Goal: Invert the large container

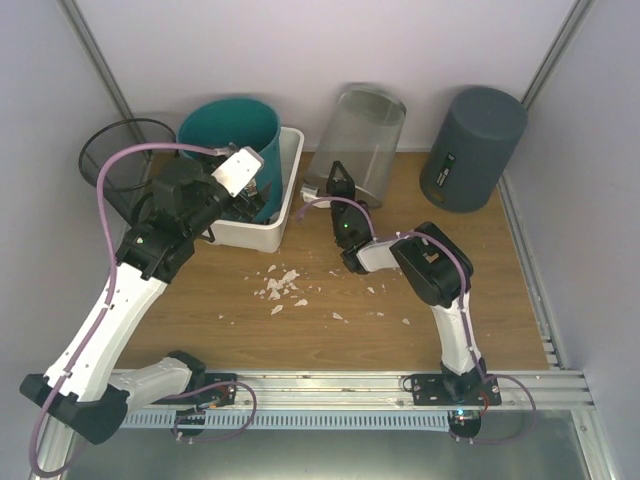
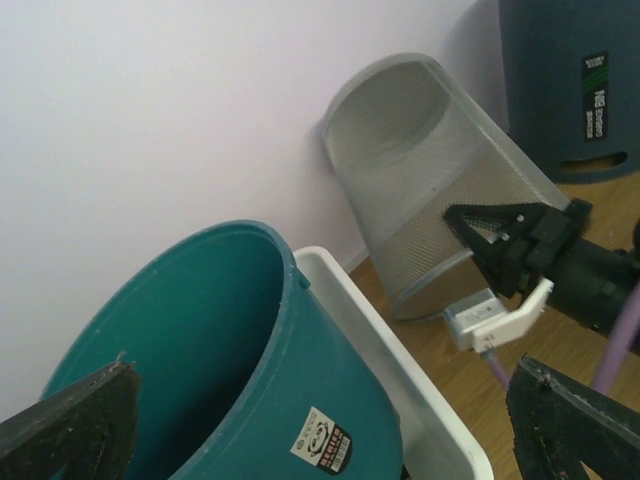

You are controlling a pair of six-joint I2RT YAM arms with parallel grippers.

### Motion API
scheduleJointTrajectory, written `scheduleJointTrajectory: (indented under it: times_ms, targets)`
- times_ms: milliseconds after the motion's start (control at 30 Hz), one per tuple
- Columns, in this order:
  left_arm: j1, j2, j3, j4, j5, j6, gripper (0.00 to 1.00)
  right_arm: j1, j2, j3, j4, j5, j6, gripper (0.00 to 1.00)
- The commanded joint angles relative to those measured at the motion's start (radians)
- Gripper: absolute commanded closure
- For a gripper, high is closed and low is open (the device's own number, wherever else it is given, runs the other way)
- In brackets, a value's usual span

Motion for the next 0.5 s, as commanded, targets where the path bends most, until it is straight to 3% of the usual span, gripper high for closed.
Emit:
scheduleJointTrajectory:
  times_ms: [0,467]
  targets:
    - [0.016,0.0,-0.046,0.107,0.053,-0.012,0.01,-0.028,0.084,0.067,0.529,-0.029,-0.035,0.99]
    - [0.044,-0.008,-0.106,0.121,0.136,-0.043,0.01,0.0,0.138,0.041,0.528,0.099,-0.03,0.98]
